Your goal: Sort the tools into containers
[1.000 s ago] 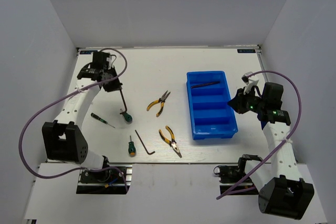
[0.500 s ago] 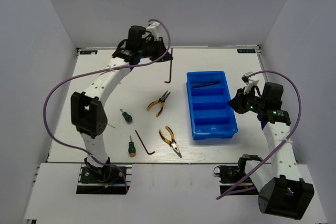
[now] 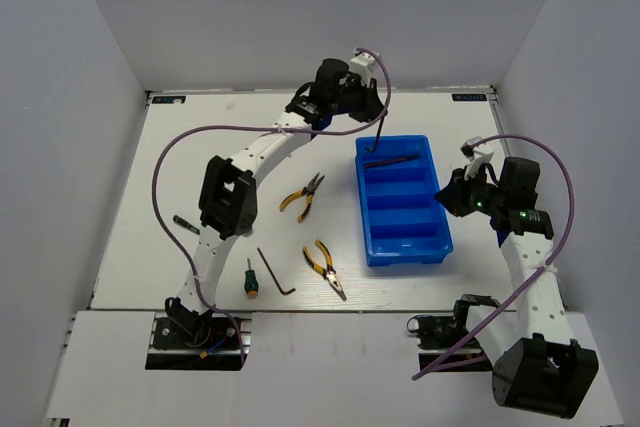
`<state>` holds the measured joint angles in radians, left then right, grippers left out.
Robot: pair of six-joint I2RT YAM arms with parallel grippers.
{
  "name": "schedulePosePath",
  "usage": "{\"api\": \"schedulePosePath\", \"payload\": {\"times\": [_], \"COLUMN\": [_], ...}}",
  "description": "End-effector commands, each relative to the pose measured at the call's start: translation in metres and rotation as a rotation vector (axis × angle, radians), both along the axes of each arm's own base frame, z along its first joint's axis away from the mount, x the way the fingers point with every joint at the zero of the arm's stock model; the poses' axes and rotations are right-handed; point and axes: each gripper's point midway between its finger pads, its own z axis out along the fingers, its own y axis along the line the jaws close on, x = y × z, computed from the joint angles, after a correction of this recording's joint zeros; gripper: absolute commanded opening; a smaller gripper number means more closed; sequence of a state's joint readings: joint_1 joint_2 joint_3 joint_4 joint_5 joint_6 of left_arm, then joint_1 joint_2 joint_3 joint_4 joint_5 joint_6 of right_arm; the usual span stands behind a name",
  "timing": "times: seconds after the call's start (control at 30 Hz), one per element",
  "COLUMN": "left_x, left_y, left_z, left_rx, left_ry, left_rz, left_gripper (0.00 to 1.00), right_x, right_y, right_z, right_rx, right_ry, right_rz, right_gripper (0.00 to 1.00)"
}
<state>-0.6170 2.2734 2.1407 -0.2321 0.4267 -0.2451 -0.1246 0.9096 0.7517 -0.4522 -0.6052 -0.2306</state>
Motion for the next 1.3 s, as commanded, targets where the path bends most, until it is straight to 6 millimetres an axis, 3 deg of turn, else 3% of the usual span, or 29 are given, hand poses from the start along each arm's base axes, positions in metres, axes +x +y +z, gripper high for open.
{"api": "schedulePosePath", "payload": {"times": [0.0,0.07,0.1,0.37,0.63,0.7,0.77,0.8,0.83,0.9,1.07,1.1,1.13,1.17,1.2,1.23,1.27], "left_x": [0.008,0.005,0.008,0.025,0.02,0.022,0.02,0.015,0.014,0.007,-0.001,-0.003,-0.007,-0.015,-0.023,-0.034,-0.044], "left_y": [-0.011,-0.018,-0.02,-0.024,-0.037,-0.036,-0.035,-0.039,-0.038,-0.039,-0.033,-0.031,-0.028,-0.021,-0.015,-0.005,0.008], "left_z": [0.049,0.047,0.03,-0.001,-0.031,-0.037,-0.044,-0.036,-0.041,-0.024,0.0,0.01,0.009,0.041,0.056,0.049,0.057], "left_rx": [-0.046,-0.054,-0.039,0.0,0.071,0.08,0.093,0.085,0.093,0.082,0.069,0.059,0.069,0.038,0.024,0.046,0.05], "left_ry": [-0.173,-0.177,-0.156,-0.158,-0.163,-0.157,-0.143,-0.152,-0.143,-0.169,-0.184,-0.195,-0.184,-0.218,-0.218,-0.195,-0.185], "left_rz": [-0.009,-0.029,-0.03,0.035,0.061,0.069,0.067,0.059,0.058,0.048,0.049,0.051,0.049,0.053,0.057,0.054,0.078], "left_gripper": [0.0,0.0,0.0,0.0,0.01,0.07,0.2,0.27,0.35,0.5,0.58,0.58,0.5,0.42,0.31,0.01,0.0], "right_x": [0.006,0.006,0.007,0.006,0.006,0.006,0.006,0.005,0.004,0.004,0.003,0.002,-0.002,-0.005,-0.009,-0.013,-0.025], "right_y": [-0.002,-0.003,-0.002,-0.002,-0.001,-0.002,-0.002,-0.001,-0.001,0.001,0.002,0.003,0.009,0.012,0.019,0.025,0.039], "right_z": [0.007,0.007,0.008,0.006,0.006,0.006,0.006,0.006,0.006,0.006,0.007,0.007,0.009,0.009,0.012,0.013,0.015], "right_rx": [-0.012,-0.014,-0.016,-0.016,-0.013,-0.011,-0.013,-0.009,-0.01,-0.008,-0.001,-0.002,0.016,0.023,0.046,0.06,0.108], "right_ry": [-0.042,-0.044,-0.048,-0.038,-0.042,-0.04,-0.042,-0.041,-0.04,-0.043,-0.044,-0.046,-0.046,-0.046,-0.052,-0.055,-0.029], "right_rz": [0.002,0.004,0.004,0.005,0.012,0.01,0.013,0.018,0.018,0.028,0.035,0.043,0.077,0.098,0.147,0.189,0.271], "right_gripper": [0.16,0.16,0.16,0.16,0.16,0.16,0.22,0.24,0.32,0.4,0.44,0.42,0.38,0.2,0.09,0.0,0.0]}}
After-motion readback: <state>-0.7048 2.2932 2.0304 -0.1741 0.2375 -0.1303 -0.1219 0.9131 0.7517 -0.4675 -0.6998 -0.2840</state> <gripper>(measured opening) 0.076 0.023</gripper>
